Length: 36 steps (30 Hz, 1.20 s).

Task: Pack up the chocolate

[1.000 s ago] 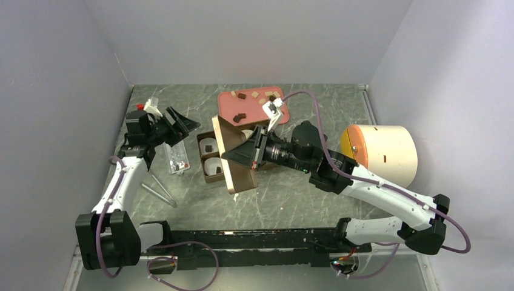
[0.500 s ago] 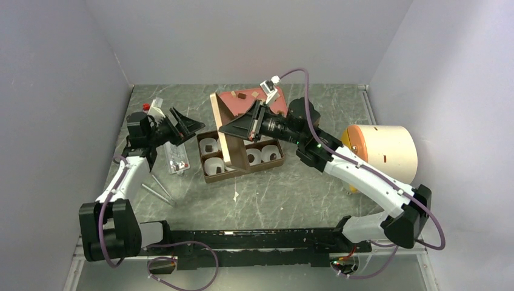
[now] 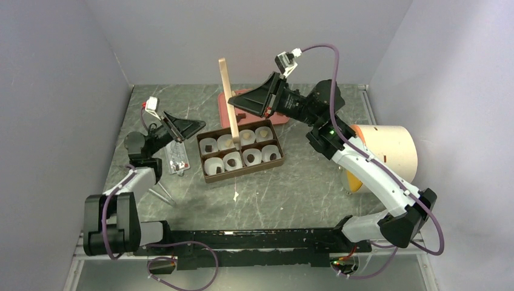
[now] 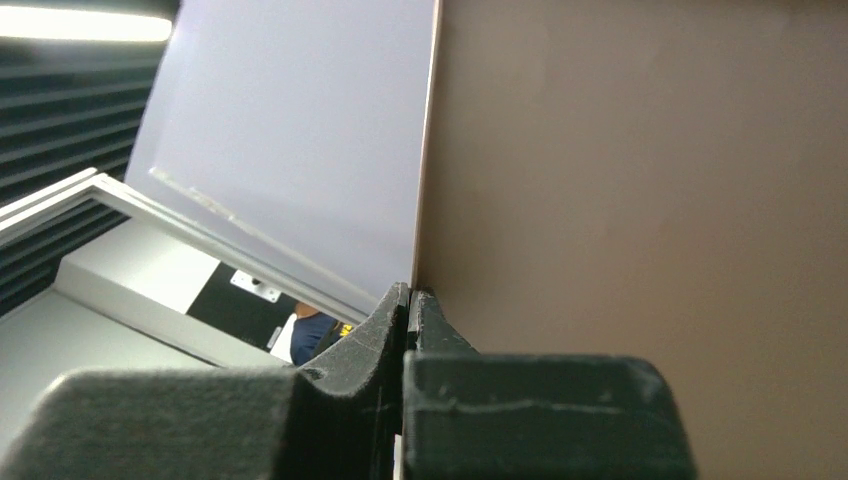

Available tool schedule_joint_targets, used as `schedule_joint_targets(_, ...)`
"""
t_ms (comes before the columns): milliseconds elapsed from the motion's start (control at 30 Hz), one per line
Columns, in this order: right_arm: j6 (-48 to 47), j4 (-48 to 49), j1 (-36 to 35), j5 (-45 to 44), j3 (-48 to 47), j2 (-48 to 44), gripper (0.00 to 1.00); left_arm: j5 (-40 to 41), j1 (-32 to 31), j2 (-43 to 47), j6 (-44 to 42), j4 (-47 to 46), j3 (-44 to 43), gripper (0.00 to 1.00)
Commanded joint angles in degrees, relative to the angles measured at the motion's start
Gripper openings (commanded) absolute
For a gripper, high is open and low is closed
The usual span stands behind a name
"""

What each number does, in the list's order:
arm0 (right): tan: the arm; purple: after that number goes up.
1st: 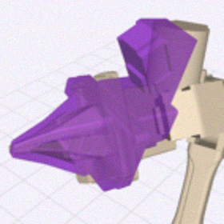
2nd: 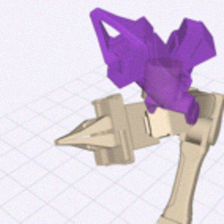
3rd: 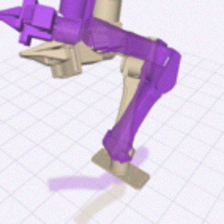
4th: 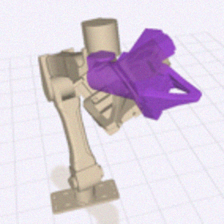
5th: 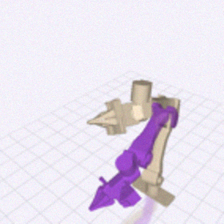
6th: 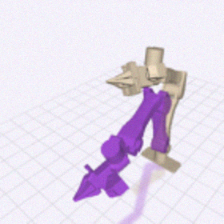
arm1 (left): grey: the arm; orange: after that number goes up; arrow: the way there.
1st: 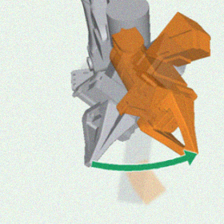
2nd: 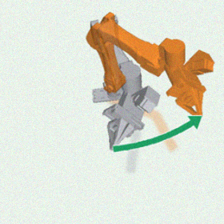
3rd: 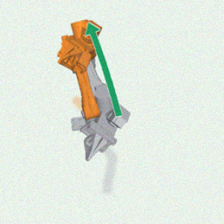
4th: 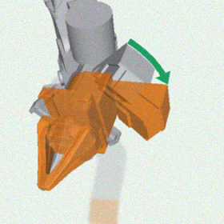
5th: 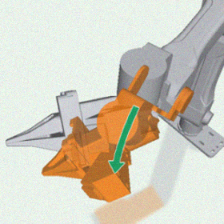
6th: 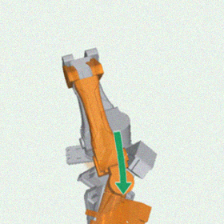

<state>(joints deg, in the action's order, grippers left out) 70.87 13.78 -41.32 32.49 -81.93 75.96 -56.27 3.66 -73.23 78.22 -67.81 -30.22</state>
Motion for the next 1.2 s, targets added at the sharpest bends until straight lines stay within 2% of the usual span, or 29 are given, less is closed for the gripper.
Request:
schedule_joint_targets(0, 1.2, 7.1, 0.6, 1.6, -4.4, -0.9, 0.0, -0.5, -5.8, -6.7, 9.7, -22.5, -0.3, 0.97)
schedule_joint_targets(200, 1.0, 6.1, 0.6, 0.1, -6.1, -1.2, 0.0, 2.5, -10.0, -14.9, 15.2, -35.6, -1.6, 0.97)
schedule_joint_targets(467, 2.9, 7.1, 0.5, -1.2, -5.3, -1.8, 0.0, 6.9, -15.1, -20.4, 12.1, -37.0, -6.2, 0.96)
schedule_joint_targets(567, 3.1, 7.3, 0.5, -1.3, -5.5, -1.7, 0.0, 9.4, -16.9, -21.4, 9.2, -34.7, -8.5, 0.97)
schedule_joint_targets(700, 2.9, 6.3, 0.5, -2.4, -5.1, -1.8, 0.0, 12.2, -18.0, -24.1, 11.8, -37.1, -10.4, 0.96)
schedule_joint_targets(1167, 5.3, 10.0, 0.6, -1.3, -4.9, -1.2, 0.0, 13.1, -20.8, -24.0, 10.3, -37.3, -10.2, 0.97)
